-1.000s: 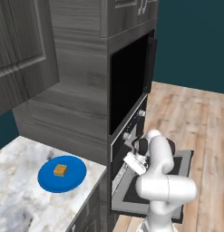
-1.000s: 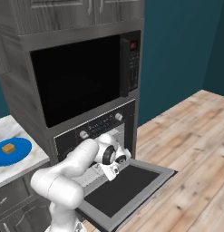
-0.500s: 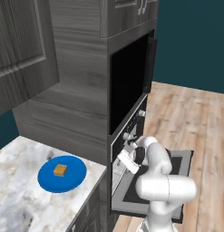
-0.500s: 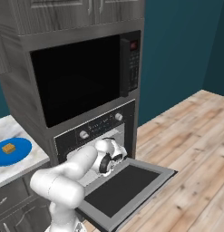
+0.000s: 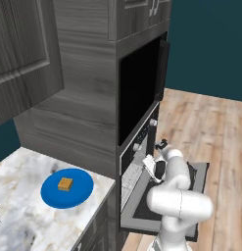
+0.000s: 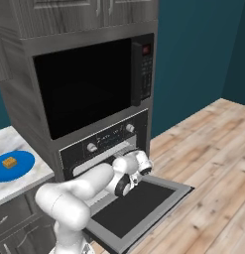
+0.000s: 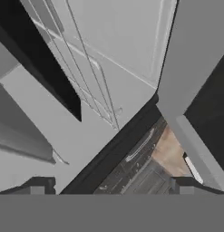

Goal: Take the baked cake out of the oven and place it on the plate for cooling. Then close the oven door.

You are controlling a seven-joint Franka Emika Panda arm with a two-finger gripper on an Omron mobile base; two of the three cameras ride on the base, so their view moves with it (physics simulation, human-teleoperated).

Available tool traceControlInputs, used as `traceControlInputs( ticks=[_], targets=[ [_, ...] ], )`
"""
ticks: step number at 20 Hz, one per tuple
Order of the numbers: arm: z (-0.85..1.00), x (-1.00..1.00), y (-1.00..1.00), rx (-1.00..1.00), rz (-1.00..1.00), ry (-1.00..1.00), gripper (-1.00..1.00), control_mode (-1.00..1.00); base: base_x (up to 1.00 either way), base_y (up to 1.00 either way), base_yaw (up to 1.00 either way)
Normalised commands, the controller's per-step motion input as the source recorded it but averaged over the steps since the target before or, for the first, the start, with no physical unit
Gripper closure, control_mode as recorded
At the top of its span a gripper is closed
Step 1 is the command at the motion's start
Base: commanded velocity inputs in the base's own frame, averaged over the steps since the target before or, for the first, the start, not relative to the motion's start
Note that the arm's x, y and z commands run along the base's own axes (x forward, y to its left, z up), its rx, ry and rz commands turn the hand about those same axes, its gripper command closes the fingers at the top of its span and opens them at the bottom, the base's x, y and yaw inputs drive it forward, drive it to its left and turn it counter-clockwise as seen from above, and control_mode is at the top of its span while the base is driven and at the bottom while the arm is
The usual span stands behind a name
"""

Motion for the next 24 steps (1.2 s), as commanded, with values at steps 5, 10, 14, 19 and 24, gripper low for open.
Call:
traceControlInputs(
  ticks=[5, 10, 14, 19, 24],
  targets=[
    [1.00, -0.97, -0.65, 0.05, -0.07, -0.10, -1.00, -1.00, 0.00, 0.00, 0.00],
    [1.00, -1.00, -0.33, 0.01, -0.03, -0.16, -1.00, -1.00, 0.00, 0.00, 0.00],
    [1.00, -1.00, -0.03, 0.00, -0.02, -0.14, -1.00, -1.00, 0.00, 0.00, 0.00],
    [1.00, -1.00, 0.04, 0.00, -0.03, -0.10, -1.00, -1.00, 0.00, 0.00, 0.00],
    [1.00, -1.00, 0.19, 0.00, 0.00, -0.08, -1.00, -1.00, 0.00, 0.00, 0.00]
  ],
)
